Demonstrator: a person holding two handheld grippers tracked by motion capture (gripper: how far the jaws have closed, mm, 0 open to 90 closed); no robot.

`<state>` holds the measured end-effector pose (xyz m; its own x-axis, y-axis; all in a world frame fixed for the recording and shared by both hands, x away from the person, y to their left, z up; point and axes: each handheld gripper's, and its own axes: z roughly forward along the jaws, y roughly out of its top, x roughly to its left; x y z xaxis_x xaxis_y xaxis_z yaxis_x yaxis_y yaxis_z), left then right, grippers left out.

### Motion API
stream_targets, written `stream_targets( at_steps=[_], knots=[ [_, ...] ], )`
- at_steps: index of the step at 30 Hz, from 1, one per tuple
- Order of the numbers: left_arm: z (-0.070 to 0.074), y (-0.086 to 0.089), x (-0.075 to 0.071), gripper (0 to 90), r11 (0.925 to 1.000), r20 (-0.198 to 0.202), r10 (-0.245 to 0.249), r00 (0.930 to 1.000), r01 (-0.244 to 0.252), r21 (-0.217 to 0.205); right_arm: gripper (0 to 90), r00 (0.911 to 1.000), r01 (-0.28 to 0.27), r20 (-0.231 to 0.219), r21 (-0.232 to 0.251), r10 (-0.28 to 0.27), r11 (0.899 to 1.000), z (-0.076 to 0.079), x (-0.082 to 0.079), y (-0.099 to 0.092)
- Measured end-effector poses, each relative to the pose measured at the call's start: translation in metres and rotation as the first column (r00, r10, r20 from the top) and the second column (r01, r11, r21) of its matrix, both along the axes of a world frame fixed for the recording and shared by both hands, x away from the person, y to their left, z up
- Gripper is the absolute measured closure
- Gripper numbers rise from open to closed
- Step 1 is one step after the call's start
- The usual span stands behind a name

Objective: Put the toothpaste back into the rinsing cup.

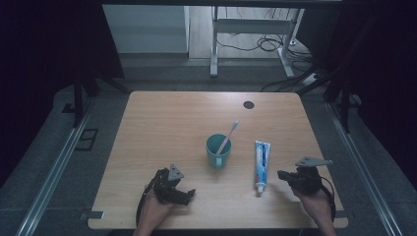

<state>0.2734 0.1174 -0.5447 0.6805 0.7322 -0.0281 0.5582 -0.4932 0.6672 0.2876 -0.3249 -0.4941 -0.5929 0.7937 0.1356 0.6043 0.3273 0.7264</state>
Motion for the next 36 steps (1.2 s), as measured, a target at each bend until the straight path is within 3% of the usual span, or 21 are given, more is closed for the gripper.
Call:
stream_targets(
  at_steps=[15,27,32,36],
  knots=[
    [0.0,0.0,0.0,1.6,1.0,0.002,-0.002,1.0,0.002,0.002,89.6,0.9973,-0.07,-0.023,0.01,0.07,0.997,0.009,0.013,0.026],
    [0.0,0.0,0.0,1.6,1.0,0.002,-0.003,1.0,0.003,0.002,89.5,0.99,-0.134,-0.043,-0.003,0.134,0.991,0.002,0.023,0.056],
    [0.0,0.0,0.0,1.6,1.0,0.003,-0.003,1.0,0.003,0.003,89.4,0.9886,-0.139,-0.059,-0.013,0.138,0.99,-0.005,0.025,0.059],
    [0.0,0.0,0.0,1.6,1.0,0.003,-0.003,1.0,0.003,0.003,89.3,0.9881,-0.143,-0.057,0.007,0.143,0.99,-0.009,0.024,0.058]
  ],
)
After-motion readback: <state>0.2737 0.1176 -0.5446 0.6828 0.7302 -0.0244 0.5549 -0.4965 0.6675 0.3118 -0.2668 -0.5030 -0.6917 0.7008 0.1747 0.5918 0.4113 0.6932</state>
